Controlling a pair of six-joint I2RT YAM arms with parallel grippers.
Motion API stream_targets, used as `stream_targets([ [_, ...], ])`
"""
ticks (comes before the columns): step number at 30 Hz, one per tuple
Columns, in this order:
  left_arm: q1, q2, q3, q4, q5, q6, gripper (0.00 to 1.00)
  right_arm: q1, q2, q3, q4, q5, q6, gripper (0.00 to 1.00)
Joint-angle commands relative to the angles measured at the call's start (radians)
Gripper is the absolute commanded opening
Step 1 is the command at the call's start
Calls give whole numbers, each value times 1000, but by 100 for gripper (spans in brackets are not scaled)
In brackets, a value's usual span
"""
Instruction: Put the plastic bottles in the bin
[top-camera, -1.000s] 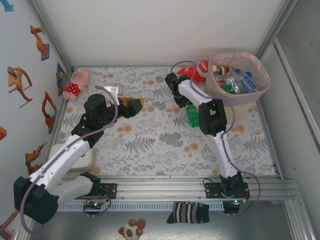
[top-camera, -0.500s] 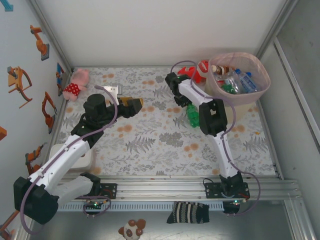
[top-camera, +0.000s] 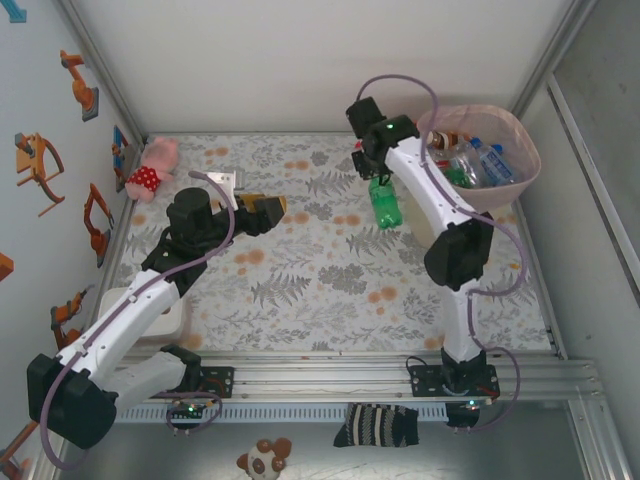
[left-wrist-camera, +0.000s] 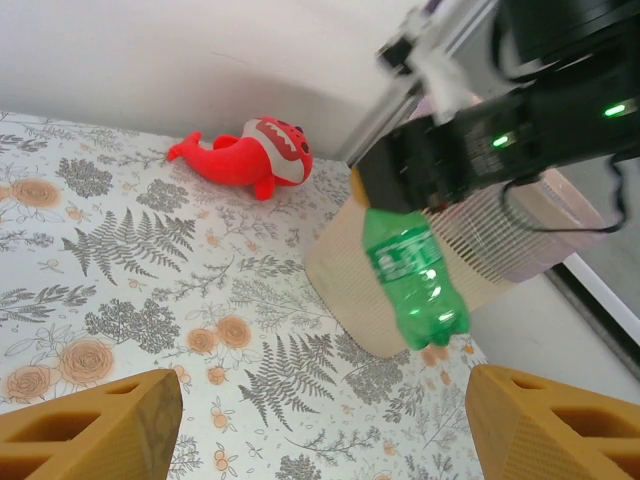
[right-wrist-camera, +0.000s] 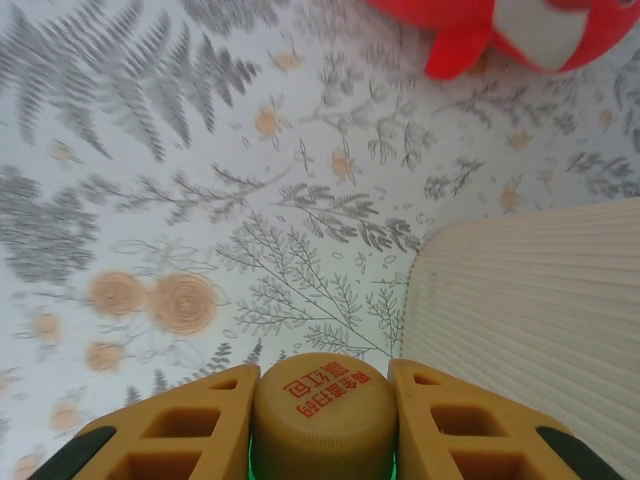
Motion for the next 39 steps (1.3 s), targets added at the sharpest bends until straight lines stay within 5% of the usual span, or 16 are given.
stream_targets([
  [1,5,-5,6,27,9,-13,74,-4,-84,76,-57,-26,-37,28],
  [10,4,5,4,39,14,-18,74,-105,-269,173,-37,-37,-114,28],
  [22,4,25,3,59,24,-19,74,-417,-424,53,243,-186,-151,28],
  [30,6,60,0,93,46,-28,74,-517,-438,-174,589,-288,-594,21],
  [39,8,151,21,152,113,-60,73,-582,-368,-298,768,-624,-952,14],
])
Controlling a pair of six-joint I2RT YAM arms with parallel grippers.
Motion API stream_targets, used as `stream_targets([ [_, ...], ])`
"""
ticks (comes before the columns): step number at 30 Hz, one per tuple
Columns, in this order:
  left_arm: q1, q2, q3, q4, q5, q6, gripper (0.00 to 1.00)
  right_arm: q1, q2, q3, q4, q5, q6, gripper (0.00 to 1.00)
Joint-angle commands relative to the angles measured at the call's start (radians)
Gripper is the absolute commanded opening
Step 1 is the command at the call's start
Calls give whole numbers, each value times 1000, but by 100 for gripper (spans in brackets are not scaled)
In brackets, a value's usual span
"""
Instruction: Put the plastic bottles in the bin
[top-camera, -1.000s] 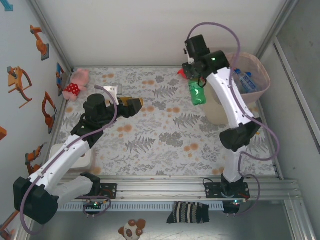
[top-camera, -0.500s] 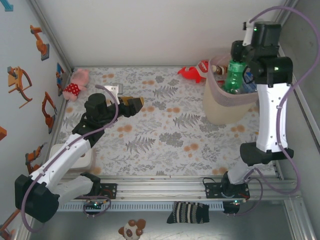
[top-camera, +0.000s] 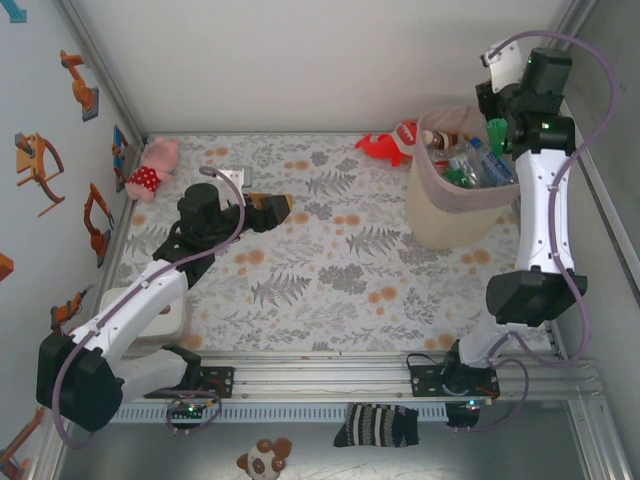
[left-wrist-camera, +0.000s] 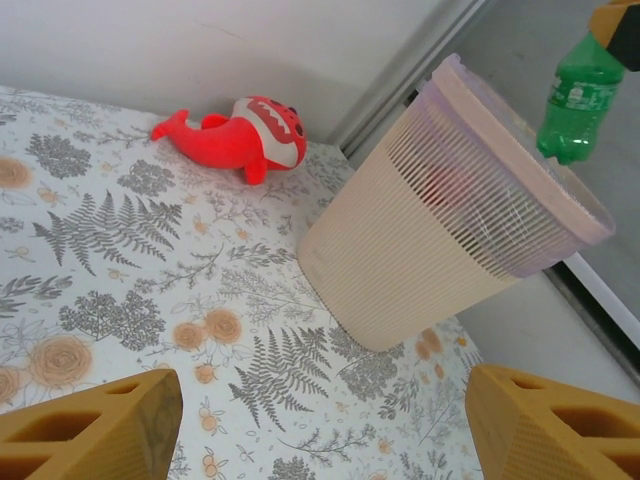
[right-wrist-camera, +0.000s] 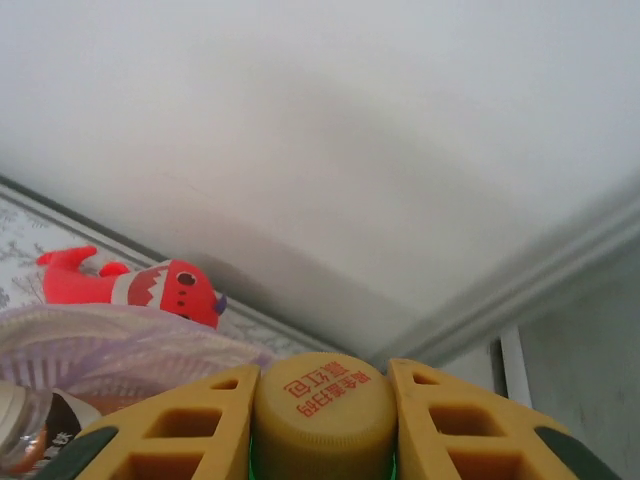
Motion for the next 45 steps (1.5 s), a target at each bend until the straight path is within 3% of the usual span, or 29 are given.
stream_targets([
  [1,8,37,24,57,64,-32,73,-2,23,-16,131,-167,-212,14],
  [5,8,54,16,80,76,-52,73,-21,74,-18,121,-260,-324,12],
  [12,9,75,21,83,77,-57,73,-28,92,-158,248,-267,-437,12],
  [15,9,77,24,84,79,-60,73,-28,79,-214,273,-270,-449,22],
  [19,9,75,27,75,84,-57,73,-25,21,-287,294,-269,-426,47],
  [24,9,72,42,40,95,-39,73,-25,-101,-407,388,-273,-322,58],
  [29,10,63,58,20,107,-24,73,-26,-161,-389,378,-230,-116,56],
  [33,10,57,54,30,106,-29,73,-25,-182,-370,398,-195,208,51],
  [38,9,62,39,72,106,-57,72,-26,-135,-294,336,-33,686,42],
  [42,9,65,31,89,107,-74,72,-27,-2,-112,137,-52,889,34],
  [45,9,59,27,83,106,-73,71,-27,99,10,42,-147,951,32],
])
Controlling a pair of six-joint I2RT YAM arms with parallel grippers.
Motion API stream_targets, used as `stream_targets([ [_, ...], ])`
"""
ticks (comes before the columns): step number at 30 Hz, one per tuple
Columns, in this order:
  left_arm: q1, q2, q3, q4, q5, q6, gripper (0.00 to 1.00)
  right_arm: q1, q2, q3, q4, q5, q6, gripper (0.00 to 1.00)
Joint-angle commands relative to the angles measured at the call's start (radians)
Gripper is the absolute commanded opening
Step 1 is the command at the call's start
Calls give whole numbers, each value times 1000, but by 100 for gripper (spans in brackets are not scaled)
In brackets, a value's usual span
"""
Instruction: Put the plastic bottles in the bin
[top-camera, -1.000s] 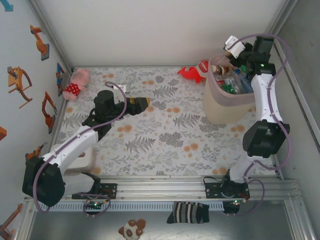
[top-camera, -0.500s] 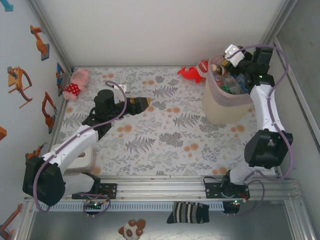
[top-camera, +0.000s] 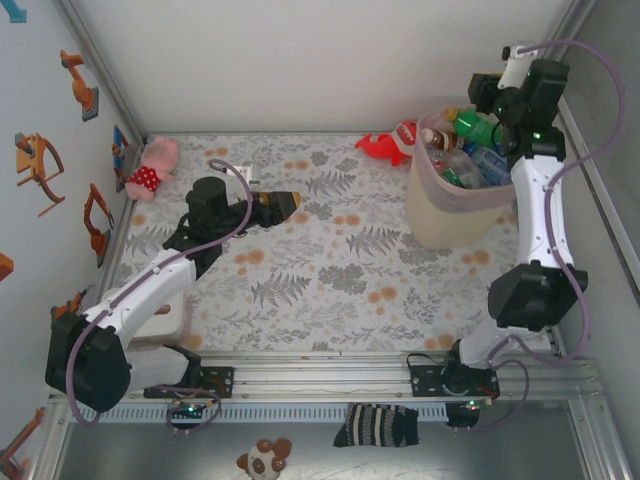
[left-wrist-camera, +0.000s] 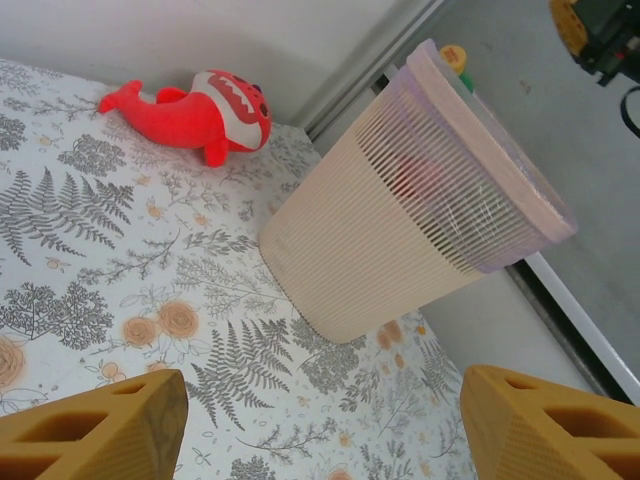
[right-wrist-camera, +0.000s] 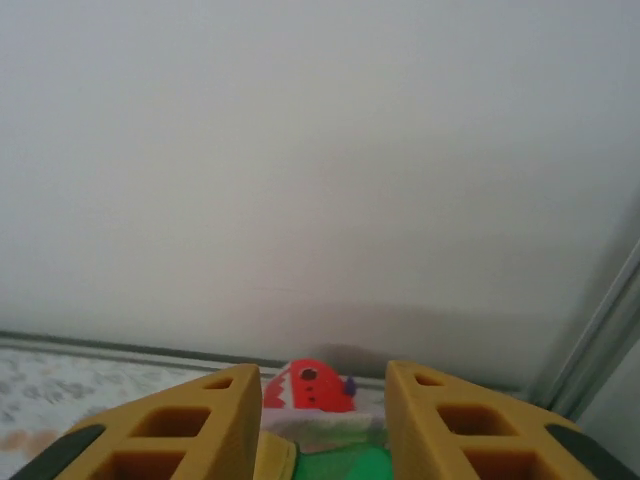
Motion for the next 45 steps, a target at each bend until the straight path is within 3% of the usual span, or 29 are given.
stream_targets([
  [1,4,-18,-4,28,14,-14,71,-6,91,105,-166,-80,209,32],
  [5,3,-33,-15,25,3,-14,71,-5,160,141,-216,-129,231,29],
  [16,4,-53,-30,15,-12,-16,71,-8,120,-29,-322,-48,189,28],
  [24,2,-57,-32,21,-21,-18,71,-8,74,32,-502,131,120,28],
  [30,3,-52,-32,21,-20,-19,71,-8,33,79,-523,215,106,29],
  [36,3,-53,-31,25,-23,-20,71,-15,70,150,-524,192,96,30],
  [45,3,-59,-34,12,-32,-11,71,-44,208,153,-518,-8,126,29],
])
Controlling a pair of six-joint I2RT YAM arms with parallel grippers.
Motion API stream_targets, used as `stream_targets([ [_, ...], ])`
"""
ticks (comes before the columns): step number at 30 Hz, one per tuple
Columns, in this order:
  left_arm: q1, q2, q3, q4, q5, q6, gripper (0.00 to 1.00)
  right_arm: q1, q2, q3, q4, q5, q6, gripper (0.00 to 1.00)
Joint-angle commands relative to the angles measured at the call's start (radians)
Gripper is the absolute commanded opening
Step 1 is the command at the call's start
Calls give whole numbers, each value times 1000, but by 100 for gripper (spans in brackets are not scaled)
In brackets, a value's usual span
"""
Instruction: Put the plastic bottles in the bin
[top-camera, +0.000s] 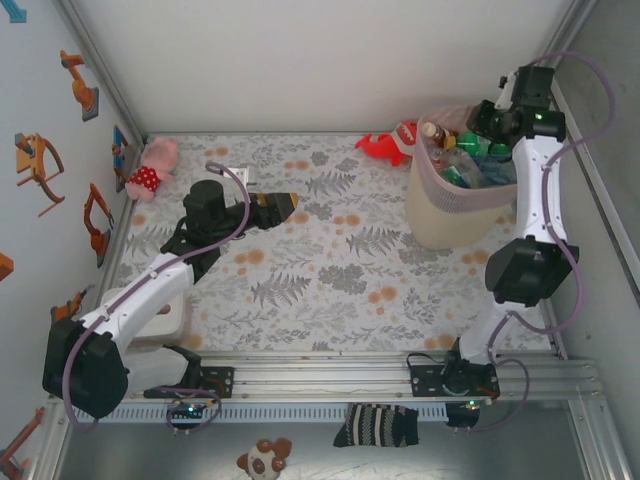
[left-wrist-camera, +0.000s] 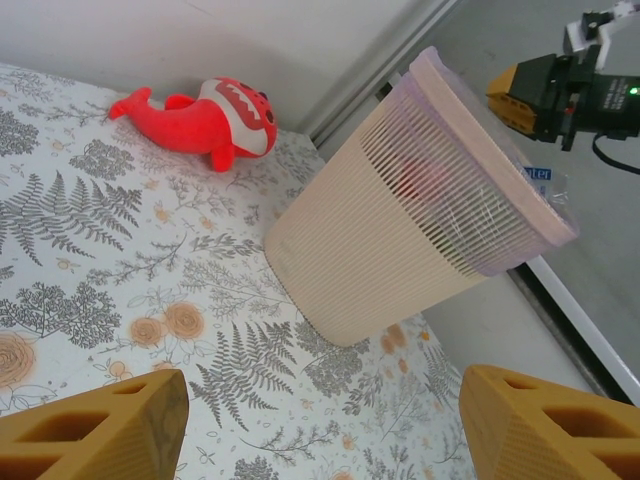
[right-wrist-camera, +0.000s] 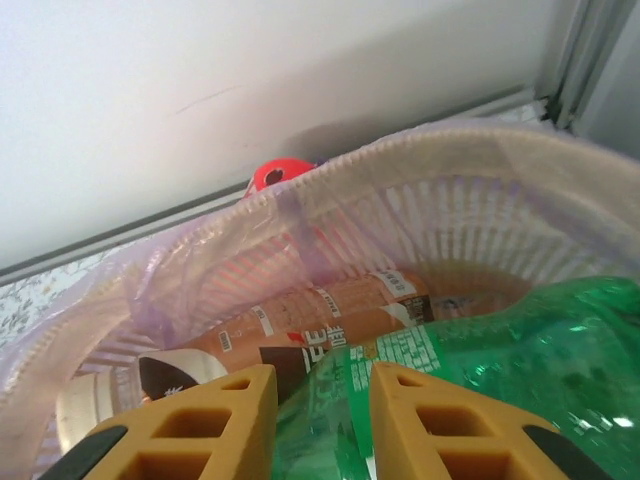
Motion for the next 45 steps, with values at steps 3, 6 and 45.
stream_targets([
  [3,3,-27,-10,7,-7,-5,71,-16,73,-26,-17,-105,26,28],
  [6,3,-29,-10,5,-8,-2,71,-16,43,-21,-14,-113,34,28],
  [45,8,-28,-14,-27,-19,48,71,-228,-479,-397,-3,-140,90,29],
])
